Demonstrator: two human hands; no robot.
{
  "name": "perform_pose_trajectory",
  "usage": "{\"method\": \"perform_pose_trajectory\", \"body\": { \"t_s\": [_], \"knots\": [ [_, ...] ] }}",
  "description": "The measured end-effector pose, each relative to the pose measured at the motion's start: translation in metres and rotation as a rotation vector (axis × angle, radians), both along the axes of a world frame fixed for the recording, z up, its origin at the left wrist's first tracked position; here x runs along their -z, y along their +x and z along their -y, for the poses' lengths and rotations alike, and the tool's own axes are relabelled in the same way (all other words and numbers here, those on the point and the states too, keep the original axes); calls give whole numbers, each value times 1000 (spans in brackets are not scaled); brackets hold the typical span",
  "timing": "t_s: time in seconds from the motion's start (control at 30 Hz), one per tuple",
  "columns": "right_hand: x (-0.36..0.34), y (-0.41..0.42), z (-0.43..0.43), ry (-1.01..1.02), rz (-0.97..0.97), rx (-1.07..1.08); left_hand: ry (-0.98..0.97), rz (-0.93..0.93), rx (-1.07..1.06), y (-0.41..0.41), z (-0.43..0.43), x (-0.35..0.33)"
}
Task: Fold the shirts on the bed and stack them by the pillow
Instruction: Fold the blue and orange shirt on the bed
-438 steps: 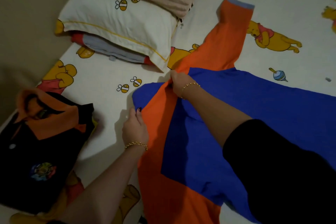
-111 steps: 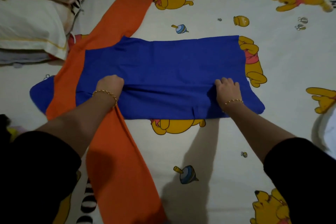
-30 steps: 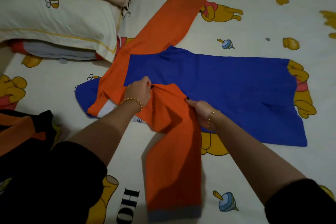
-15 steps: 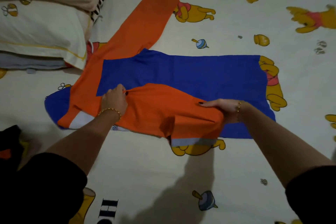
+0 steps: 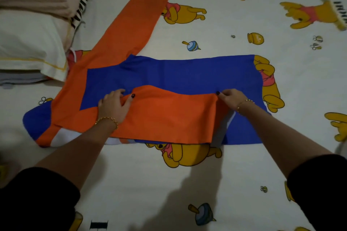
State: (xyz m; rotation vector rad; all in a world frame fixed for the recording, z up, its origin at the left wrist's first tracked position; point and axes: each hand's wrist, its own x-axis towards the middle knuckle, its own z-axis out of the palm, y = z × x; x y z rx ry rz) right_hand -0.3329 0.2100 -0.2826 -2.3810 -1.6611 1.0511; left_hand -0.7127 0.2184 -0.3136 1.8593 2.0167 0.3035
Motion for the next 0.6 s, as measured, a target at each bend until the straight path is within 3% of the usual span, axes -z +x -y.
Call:
{"method": "perform_pose_trajectory", "body": {
  "t_s": [0.17,0.23,0.33,0.43,0.53,0.6],
  "knots": [
    [-8,8,-6,375,-273,251,145,60,37,8,-10,0],
    [-13,11,-16,416,-111,148,168,88,8,8,-12,-1],
    [-23,13,-28,254,316,-148,181,68,11,10,-17,-1],
    [-22,11,-37,269,565,-307,194,37,-15,16,-19,-4],
    [-8,7,-31,297,522,-299,212,-50,-45,22,-10,-4],
    [3,0,-11,337,426,-334,229,-115,110,23,4,-1]
  ]
}}
